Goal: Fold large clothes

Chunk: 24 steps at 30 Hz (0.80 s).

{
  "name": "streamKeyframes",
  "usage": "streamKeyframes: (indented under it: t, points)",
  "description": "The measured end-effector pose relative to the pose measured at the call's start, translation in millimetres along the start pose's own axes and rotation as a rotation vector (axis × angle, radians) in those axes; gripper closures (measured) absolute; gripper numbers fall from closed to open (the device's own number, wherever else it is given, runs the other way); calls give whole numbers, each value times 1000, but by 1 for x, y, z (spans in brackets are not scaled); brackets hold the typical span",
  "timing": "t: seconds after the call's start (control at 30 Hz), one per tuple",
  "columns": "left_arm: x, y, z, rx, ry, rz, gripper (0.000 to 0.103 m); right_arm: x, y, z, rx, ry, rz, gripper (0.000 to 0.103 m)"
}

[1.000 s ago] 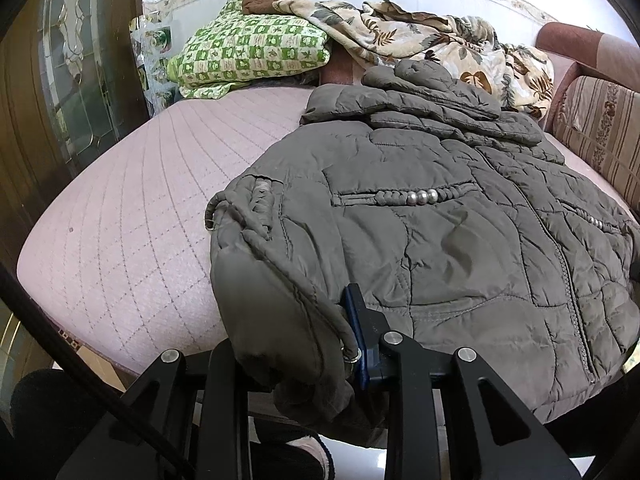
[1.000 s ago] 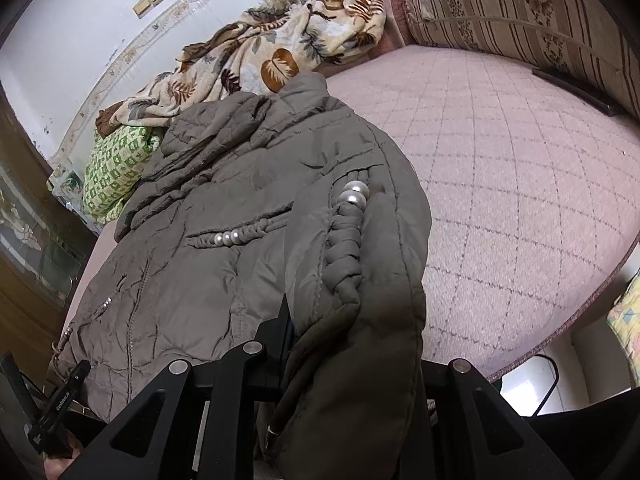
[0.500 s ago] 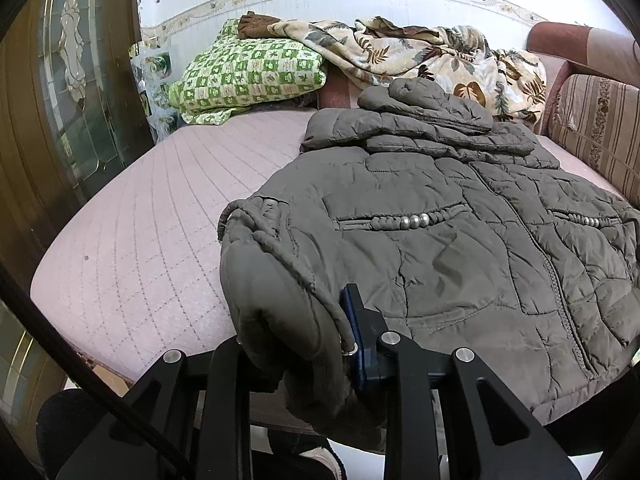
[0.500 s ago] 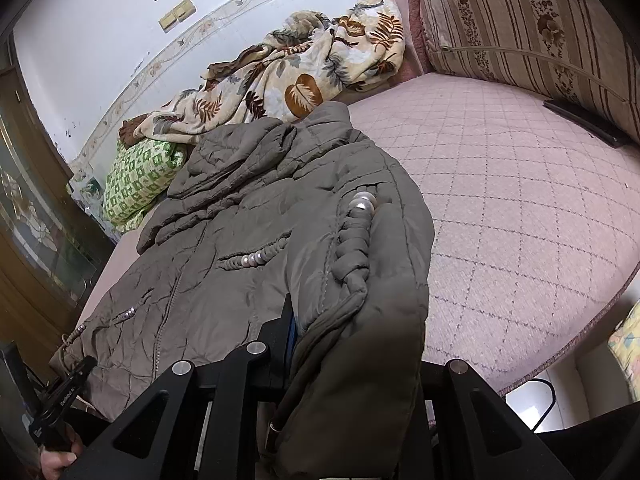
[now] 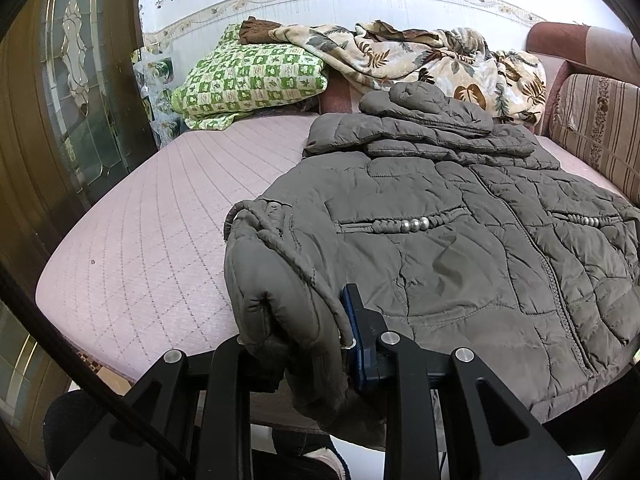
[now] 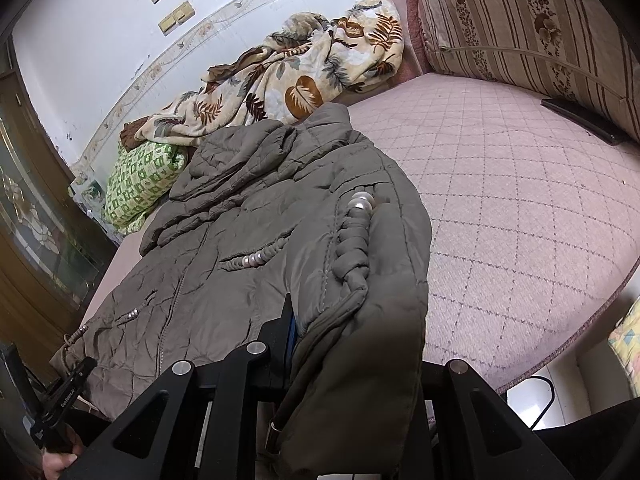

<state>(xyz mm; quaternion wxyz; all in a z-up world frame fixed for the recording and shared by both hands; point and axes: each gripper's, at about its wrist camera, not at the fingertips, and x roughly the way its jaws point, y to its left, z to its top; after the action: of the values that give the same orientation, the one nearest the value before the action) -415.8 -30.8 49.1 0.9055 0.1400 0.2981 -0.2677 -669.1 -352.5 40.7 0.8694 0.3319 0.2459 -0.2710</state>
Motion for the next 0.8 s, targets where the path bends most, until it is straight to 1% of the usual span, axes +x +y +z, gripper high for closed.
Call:
streamKeyframes:
  t: [0.8]
  points:
    - [-2, 2, -1, 1, -3, 0, 79, -5, 2, -1, -4, -6, 7, 82]
